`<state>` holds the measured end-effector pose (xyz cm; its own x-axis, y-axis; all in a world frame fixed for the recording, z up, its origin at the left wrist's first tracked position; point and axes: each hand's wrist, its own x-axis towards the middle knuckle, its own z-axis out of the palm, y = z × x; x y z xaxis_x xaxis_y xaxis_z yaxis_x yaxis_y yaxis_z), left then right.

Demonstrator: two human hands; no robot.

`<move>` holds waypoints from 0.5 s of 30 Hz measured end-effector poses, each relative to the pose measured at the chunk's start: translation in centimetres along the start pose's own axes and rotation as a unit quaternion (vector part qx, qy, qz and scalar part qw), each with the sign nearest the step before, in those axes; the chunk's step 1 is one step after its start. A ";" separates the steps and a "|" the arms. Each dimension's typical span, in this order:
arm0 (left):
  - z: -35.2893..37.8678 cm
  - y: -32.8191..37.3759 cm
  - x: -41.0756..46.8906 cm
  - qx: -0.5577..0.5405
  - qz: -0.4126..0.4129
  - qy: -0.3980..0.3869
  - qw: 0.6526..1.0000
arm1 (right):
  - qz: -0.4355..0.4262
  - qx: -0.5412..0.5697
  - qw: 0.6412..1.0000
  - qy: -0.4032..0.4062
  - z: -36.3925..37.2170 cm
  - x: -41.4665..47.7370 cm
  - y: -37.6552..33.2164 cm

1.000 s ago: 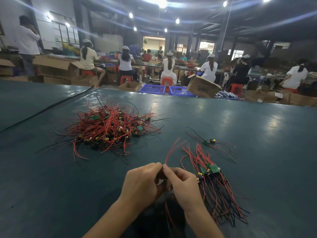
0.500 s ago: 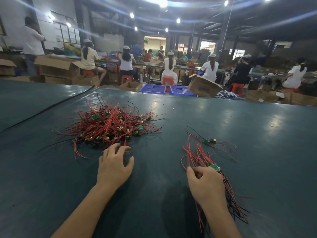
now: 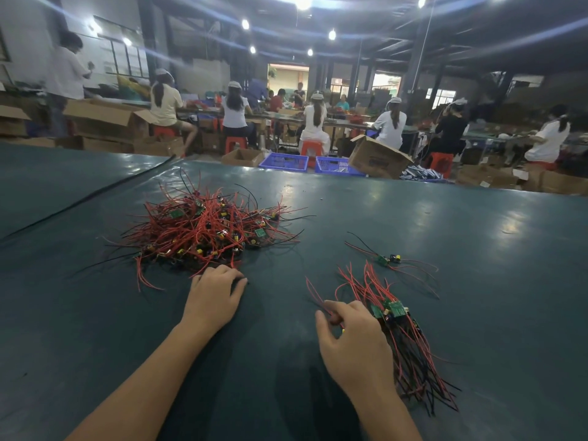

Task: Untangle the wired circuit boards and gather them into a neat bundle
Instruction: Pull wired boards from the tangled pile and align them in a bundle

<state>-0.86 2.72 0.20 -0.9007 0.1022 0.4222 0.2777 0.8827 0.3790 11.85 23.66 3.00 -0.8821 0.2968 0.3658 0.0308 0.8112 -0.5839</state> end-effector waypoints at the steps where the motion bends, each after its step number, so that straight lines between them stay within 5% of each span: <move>1: -0.1 0.0 -0.1 -0.010 0.005 0.007 1.000 | -0.006 0.007 1.000 0.001 0.1 -0.1 0.0; 11: -2.2 3.3 -3.3 -0.168 0.177 0.125 0.962 | -0.040 0.084 0.996 -0.010 1.2 -0.3 0.1; 15: -1.8 7.1 -5.3 -0.142 0.291 0.126 0.938 | -0.062 0.159 0.981 -0.096 2.2 -0.3 0.4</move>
<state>6.51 7.61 2.16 -0.4717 0.3853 0.7931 0.8077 0.5496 0.2134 11.14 22.79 1.09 -0.9431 0.0802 0.3226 -0.2037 0.6275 -0.7515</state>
